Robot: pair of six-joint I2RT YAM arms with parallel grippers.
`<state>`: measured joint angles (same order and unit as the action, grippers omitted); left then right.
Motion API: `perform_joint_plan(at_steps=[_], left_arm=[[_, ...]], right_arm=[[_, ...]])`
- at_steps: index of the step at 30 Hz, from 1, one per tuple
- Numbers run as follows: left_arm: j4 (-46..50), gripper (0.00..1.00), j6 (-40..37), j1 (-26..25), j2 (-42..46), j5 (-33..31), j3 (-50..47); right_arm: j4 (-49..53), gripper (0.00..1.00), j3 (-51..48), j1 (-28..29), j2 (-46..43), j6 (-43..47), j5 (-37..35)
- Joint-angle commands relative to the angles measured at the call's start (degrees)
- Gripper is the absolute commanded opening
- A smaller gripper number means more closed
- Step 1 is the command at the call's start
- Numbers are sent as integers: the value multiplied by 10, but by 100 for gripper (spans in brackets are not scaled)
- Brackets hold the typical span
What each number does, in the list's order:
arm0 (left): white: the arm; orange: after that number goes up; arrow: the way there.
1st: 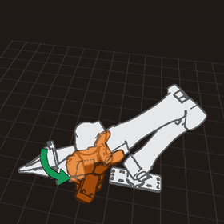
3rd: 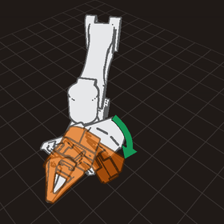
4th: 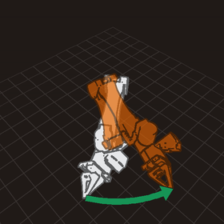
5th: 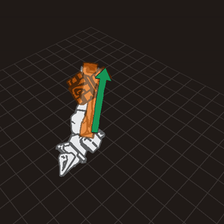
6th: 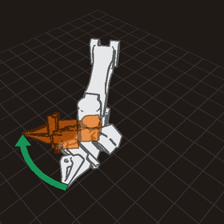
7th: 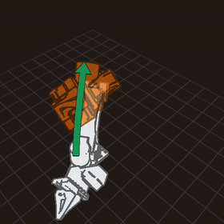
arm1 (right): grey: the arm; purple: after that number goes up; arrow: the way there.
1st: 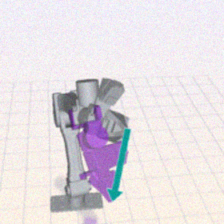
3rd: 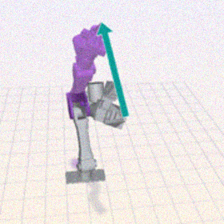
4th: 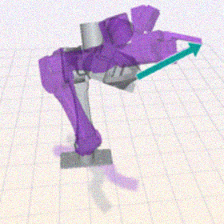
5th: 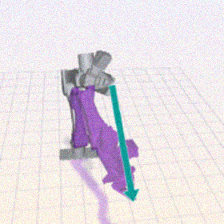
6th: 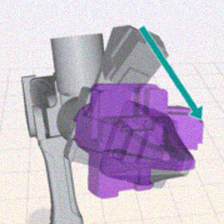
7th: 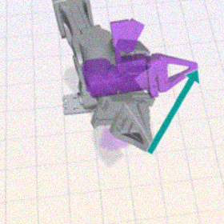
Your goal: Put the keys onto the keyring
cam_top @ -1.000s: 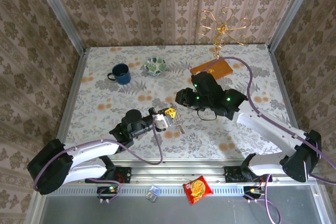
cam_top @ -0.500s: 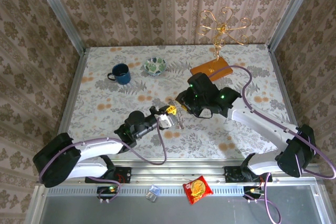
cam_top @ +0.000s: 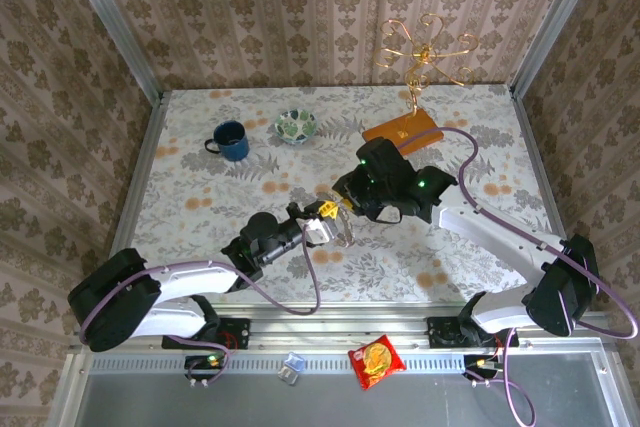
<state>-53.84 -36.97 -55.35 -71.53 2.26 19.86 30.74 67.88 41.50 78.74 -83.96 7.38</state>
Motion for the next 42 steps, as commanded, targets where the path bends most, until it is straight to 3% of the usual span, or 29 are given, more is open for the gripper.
perform_joint_plan(at_steps=[1, 8, 29, 35, 36, 40, 42], left_arm=[[-42, 0, -13, -4, 4, -11, 8], [-48, 0, -11, -5, -1, -12, 11], [-53, 0, -16, -8, -7, -15, 15], [-44, 0, -23, -9, -6, -15, 16], [-44, 1, -22, -9, -4, -16, 14], [-34, 32, -23, -9, 25, -24, -1], [1, 35, -19, -8, 57, -27, -8]], right_arm=[[63, 31, 1, -4, -3, 10, -39], [27, 27, -6, -4, 6, 6, 4], [-11, 13, -10, -3, 28, -6, 29], [-14, 0, -9, -4, 25, 3, 27], [-15, 0, -9, -4, 25, 9, 25], [-3, 0, 2, -4, 21, 79, 9], [19, 0, 16, -4, 27, 153, 4]])
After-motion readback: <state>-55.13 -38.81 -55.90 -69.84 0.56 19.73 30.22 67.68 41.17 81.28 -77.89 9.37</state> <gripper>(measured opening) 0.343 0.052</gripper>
